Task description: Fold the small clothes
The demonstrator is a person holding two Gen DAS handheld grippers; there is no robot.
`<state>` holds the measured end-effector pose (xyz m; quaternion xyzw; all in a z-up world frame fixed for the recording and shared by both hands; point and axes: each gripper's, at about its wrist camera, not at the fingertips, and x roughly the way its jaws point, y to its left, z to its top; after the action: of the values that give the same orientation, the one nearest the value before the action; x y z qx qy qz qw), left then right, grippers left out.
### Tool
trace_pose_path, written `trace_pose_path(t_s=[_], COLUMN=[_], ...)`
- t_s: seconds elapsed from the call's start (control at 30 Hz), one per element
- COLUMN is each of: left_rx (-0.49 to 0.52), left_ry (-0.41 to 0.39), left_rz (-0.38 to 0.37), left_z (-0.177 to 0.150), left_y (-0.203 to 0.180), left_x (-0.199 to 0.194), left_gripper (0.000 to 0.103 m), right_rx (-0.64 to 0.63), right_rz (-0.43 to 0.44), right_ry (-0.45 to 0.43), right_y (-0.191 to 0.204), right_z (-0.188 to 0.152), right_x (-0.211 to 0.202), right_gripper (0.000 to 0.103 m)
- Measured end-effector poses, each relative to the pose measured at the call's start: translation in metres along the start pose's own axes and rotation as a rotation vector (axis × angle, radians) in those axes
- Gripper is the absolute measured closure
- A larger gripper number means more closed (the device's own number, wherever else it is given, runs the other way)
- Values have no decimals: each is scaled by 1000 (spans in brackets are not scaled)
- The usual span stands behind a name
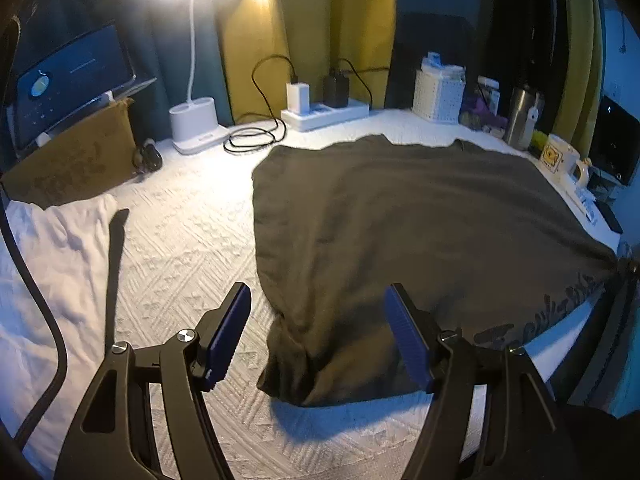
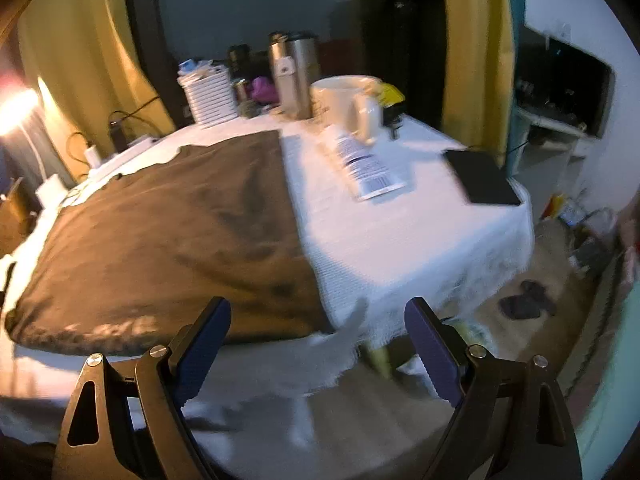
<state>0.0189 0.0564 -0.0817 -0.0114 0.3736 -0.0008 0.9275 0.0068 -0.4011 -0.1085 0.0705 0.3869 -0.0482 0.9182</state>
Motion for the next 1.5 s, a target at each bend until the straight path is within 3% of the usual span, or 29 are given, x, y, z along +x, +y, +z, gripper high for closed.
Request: trace_pose_path(t_s=[0.13,0.4,1.1,1.3,1.4,1.5], left_rx=[-23,-23,-26,-37,-40,-45], left_ry=[-10,5,86,88,95,122], left_rz=[-13,-18,1,31,42,44], left_z=[0,3,25,36,41,44], left_y=[4,9,6,10,10,8], left_x=[0,9,44,44,48,57], left_gripper=[34,34,34,34,34,34], right_rx=[-10,-26,28,121,94,25], right_rz=[62,82,85,151,147,95], right_ry=[55,106,74,45,25,10], right_y=[27,51,47,45,56,69], right_z=[-10,-18,10,37,44,46], right_x=[9,25,57,80,91,98], right_gripper=[13,13,13,12,14,33])
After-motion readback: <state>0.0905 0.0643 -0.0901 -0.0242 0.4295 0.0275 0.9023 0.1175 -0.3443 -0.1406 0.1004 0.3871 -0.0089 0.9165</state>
